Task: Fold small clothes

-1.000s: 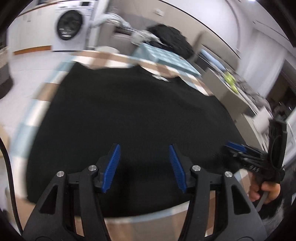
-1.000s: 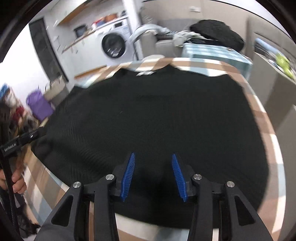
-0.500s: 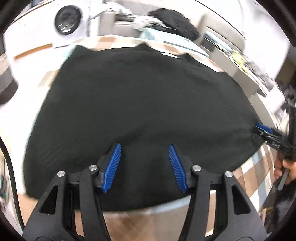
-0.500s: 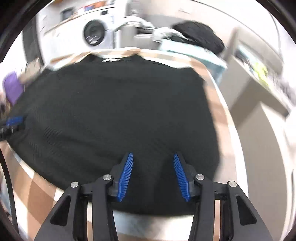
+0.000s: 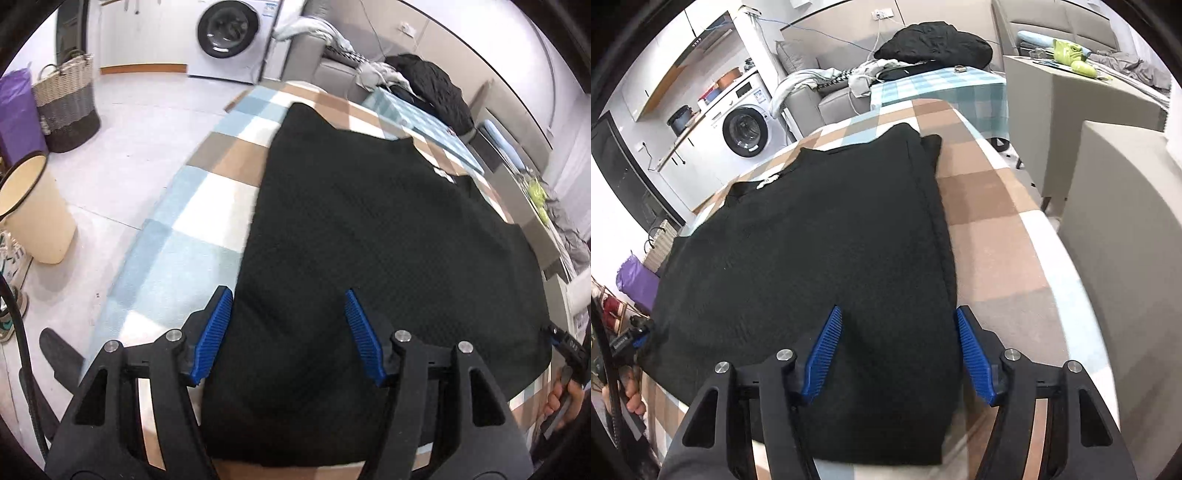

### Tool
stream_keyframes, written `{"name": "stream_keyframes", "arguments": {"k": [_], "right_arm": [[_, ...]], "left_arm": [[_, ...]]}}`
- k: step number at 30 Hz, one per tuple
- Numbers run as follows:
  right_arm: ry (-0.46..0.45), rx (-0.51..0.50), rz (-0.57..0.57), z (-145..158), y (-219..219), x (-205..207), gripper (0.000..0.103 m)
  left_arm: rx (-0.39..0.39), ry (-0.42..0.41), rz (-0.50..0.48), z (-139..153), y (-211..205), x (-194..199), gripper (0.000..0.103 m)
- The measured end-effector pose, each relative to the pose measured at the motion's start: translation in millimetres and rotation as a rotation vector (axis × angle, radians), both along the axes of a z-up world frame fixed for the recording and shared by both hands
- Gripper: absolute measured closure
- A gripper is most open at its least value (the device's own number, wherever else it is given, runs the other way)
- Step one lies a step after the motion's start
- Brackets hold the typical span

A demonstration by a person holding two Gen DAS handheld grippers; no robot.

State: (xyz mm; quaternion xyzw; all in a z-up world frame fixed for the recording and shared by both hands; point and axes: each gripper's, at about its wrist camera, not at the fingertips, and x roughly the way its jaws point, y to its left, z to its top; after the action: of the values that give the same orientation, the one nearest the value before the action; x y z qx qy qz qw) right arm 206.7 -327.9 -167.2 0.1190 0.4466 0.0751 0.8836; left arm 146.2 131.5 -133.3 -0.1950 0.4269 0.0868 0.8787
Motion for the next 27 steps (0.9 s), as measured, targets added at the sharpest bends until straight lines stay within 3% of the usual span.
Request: {"name": "stream_keyframes", "arguments": {"k": [4,5,8,10,17,23,25,27], "right_arm": [[-0.009,-0.030,0.010,-2.9,10.3,11.6,0.039],[-0.015,-0.059,0.018,-3.3,14.8,14.9,0.046],[-0.024,-0.092,0.053,-3.3,22.7,14.6,0.072],[-0.024,-0.111,0.068,-3.8,26.6,12.3,0.076],[0.009,-0.105,0.098,-1.6,22.3,-19.2,0.078],[0.093,-0.023,0.138,1.9,3.5,-71.7,0.078],[0.124,-0.016,0.148,4.3,-0.8,-78.0,0.076],[0.125,-0.039,0.151,11.4,-2.3,-78.5,0.069]], "left_arm": [[0.057,0.008,-0.034,-5.4,-17.1,24.4,0.046],[0.071,0.011,-0.037,-6.6,-20.8,31.9,0.060],[0.097,0.025,-0.066,-7.4,-28.0,41.1,0.082],[0.099,0.026,-0.084,-6.1,-31.1,40.1,0.086],[0.134,0.046,-0.129,0.7,-39.1,0.2,0.086],[0.067,0.064,-0.121,3.1,-36.1,-51.1,0.086],[0.057,0.061,-0.121,5.7,-34.3,-61.8,0.083],[0.051,0.057,-0.117,10.1,-29.4,-64.7,0.072]]}}
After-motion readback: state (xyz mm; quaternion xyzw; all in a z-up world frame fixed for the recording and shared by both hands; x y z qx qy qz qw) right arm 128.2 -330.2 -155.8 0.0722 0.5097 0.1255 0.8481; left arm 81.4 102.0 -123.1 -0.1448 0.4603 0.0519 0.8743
